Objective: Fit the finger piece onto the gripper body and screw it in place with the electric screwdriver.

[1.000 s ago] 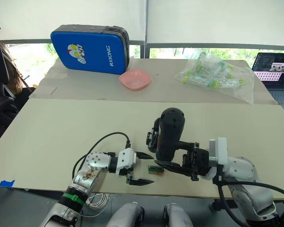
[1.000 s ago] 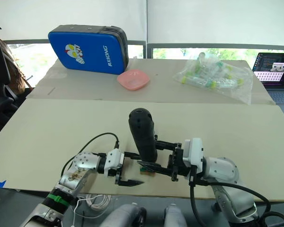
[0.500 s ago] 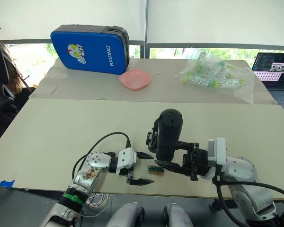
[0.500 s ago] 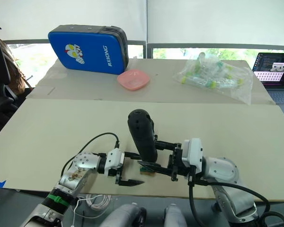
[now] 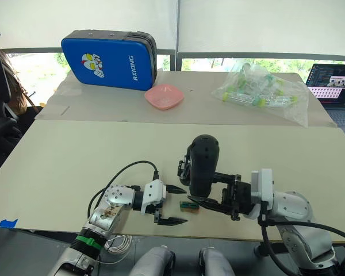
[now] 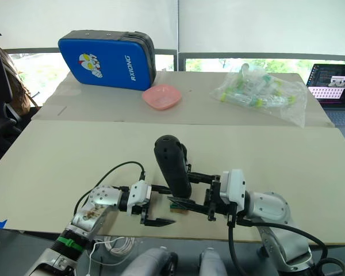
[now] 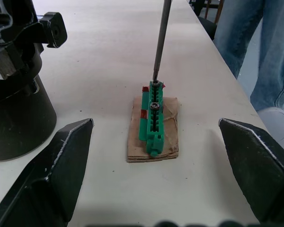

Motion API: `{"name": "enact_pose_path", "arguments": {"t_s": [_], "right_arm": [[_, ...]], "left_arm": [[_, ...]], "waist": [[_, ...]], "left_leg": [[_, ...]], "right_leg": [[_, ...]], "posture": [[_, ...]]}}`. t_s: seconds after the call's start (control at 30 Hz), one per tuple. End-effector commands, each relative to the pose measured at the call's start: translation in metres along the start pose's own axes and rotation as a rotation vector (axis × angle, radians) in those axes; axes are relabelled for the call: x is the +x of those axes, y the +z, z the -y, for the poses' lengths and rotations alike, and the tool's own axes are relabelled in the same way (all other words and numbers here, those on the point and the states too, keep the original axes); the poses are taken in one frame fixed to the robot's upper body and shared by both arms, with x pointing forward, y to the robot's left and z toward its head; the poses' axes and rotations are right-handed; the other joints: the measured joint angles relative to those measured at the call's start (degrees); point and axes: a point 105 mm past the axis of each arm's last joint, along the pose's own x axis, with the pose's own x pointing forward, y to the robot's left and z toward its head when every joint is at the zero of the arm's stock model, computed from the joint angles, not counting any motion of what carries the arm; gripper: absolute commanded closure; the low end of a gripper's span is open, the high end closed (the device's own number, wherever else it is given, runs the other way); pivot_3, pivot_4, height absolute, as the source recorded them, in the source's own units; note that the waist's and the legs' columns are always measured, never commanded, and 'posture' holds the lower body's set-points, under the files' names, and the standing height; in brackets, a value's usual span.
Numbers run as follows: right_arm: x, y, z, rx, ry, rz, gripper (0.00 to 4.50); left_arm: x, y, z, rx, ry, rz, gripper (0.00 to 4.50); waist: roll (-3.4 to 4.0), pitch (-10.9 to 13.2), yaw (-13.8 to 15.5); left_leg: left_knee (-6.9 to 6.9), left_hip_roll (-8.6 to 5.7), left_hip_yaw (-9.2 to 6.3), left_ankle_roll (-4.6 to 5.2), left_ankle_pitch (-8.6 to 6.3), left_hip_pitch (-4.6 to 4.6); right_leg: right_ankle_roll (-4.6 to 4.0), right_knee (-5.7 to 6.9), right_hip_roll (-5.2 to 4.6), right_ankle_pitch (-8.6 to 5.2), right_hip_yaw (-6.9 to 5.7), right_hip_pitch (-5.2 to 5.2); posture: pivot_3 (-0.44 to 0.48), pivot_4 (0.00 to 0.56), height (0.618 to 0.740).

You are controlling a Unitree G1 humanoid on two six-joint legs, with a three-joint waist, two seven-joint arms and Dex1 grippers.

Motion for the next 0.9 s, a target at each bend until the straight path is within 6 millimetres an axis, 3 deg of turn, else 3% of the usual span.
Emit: {"name": "enact_pose_path", "arguments": {"t_s": [0.03,0.9], "right_arm": [[0.0009,0.0101,-0.0012,-0.037,0.005,0.039,2.55],[0.0033,0.0079,-0.0047,-0.017,0.022,0.037,2.55]], "left_arm": [[0.0102,-0.0147,0.0164,-0.064,-0.057,-0.033,0.00],[0.0098,-0.0164,0.0177,-0.071,-0.051,-0.036,0.00]], "waist": [[0.00,0.00,0.00],[0.00,0.00,-0.04]], "left_leg": [[0.00,0.00,0.00,0.00,0.00,0.00],[0.00,0.00,0.00,0.03,-0.02,0.00]], "right_leg": [[0.00,0.00,0.00,0.00,0.00,0.00],[0.03,-0.01,0.00,-0.02,0.01,0.00]], "posture": [[0.000,0.150,0.740],[0.000,0.150,0.740]]}}
